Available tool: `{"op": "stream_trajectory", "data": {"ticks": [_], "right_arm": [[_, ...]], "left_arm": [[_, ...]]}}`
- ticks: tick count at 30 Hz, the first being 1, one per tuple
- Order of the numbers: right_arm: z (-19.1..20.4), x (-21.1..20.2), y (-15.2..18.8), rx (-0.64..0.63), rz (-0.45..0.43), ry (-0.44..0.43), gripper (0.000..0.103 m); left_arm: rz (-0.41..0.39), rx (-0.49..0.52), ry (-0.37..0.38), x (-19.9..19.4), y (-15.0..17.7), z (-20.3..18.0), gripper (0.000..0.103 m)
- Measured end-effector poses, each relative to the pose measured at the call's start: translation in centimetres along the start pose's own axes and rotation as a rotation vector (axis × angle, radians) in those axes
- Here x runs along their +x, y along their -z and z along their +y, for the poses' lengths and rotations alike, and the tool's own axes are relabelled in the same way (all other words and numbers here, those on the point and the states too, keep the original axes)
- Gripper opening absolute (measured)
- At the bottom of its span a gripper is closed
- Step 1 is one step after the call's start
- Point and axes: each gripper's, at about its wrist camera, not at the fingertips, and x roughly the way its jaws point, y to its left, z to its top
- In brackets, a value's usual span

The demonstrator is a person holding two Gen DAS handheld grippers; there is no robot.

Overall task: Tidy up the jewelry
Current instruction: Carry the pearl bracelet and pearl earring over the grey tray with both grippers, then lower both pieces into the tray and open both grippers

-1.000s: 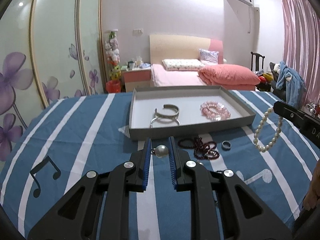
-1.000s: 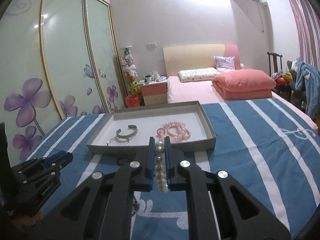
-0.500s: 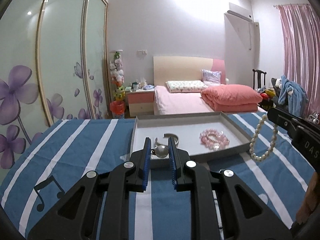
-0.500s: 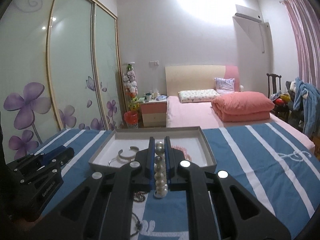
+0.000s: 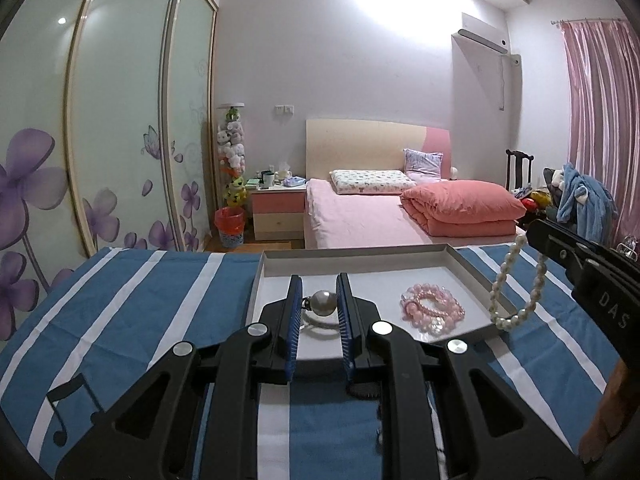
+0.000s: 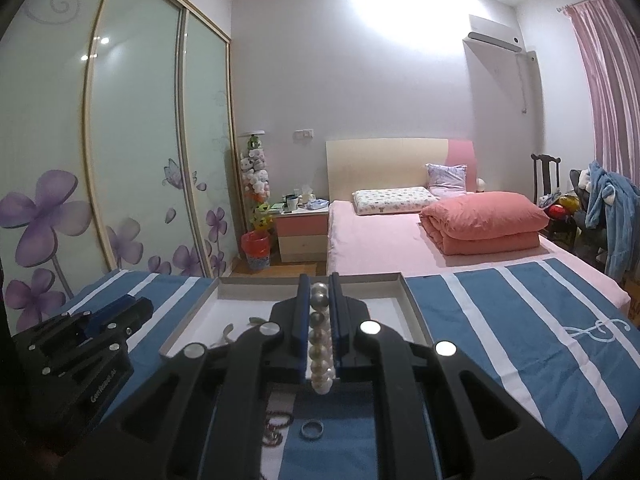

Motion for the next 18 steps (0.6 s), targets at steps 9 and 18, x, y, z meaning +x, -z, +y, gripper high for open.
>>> {"op": "stream_trajectory", "data": {"ticks": [9,18], "right_arm": [[-0.7,5.1,-0.6,0.012,0.033,0.001,0.010],[-1.2,10.7,-0.1,0.050,0.125,-0.011,0.010]], "left_arm": [[0.021,-0.003,0.015,3.5,-0.3,-0.4,0.018],[0.092,0.001,0.034,7.0,-0.1,-0.7,0.018]]}}
